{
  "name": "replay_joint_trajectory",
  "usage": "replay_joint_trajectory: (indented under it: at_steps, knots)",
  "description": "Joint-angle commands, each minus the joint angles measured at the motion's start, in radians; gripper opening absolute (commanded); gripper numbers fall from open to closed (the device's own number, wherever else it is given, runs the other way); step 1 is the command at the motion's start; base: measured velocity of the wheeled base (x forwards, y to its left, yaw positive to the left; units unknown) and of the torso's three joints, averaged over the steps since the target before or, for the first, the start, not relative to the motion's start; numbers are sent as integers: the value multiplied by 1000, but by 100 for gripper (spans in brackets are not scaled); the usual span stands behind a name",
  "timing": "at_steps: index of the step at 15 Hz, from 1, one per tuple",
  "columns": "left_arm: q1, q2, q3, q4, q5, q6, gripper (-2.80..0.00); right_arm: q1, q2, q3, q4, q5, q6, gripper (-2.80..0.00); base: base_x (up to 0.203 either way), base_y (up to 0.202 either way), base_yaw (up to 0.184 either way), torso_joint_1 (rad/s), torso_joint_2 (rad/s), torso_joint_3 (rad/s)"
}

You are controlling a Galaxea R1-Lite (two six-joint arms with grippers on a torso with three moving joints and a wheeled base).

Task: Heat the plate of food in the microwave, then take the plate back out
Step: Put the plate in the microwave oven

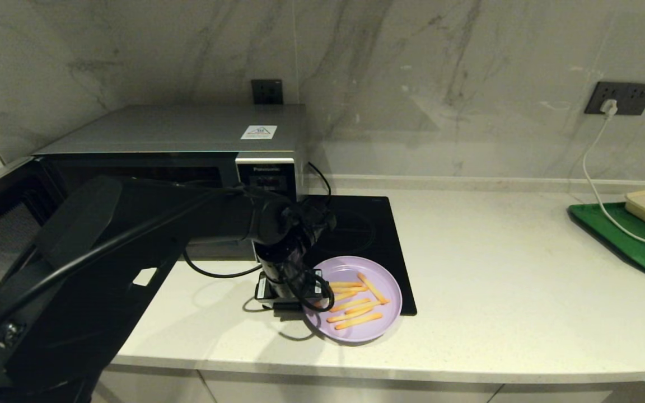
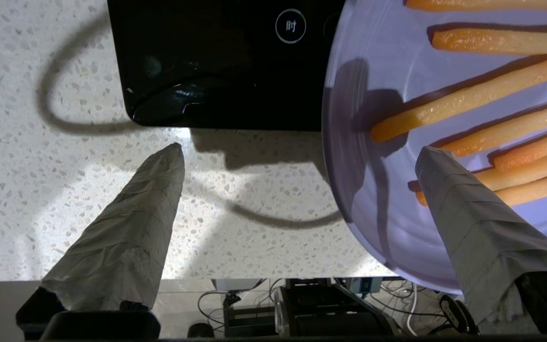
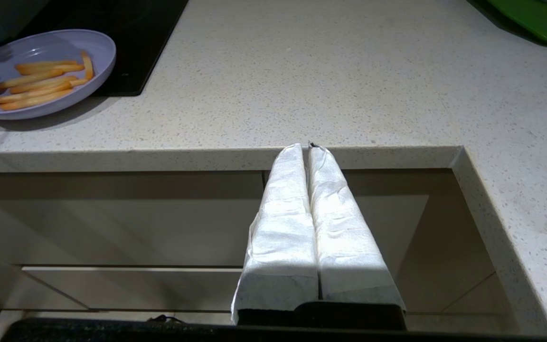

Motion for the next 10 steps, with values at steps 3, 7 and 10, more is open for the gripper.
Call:
replay_joint_trajectory:
  at_steps: [3, 7, 10]
  knots:
    - [0, 29, -8, 6, 29, -3, 0, 1, 1, 0, 1, 0, 1, -280, 0, 0, 0, 0, 0, 0]
    - [2, 28, -8, 6, 46, -3, 0, 0, 1, 0, 1, 0, 0, -280, 0, 0, 0, 0, 0, 0]
    - [0, 30, -7, 6, 46, -3, 0, 0, 1, 0, 1, 0, 1, -280, 0, 0, 0, 0, 0, 0]
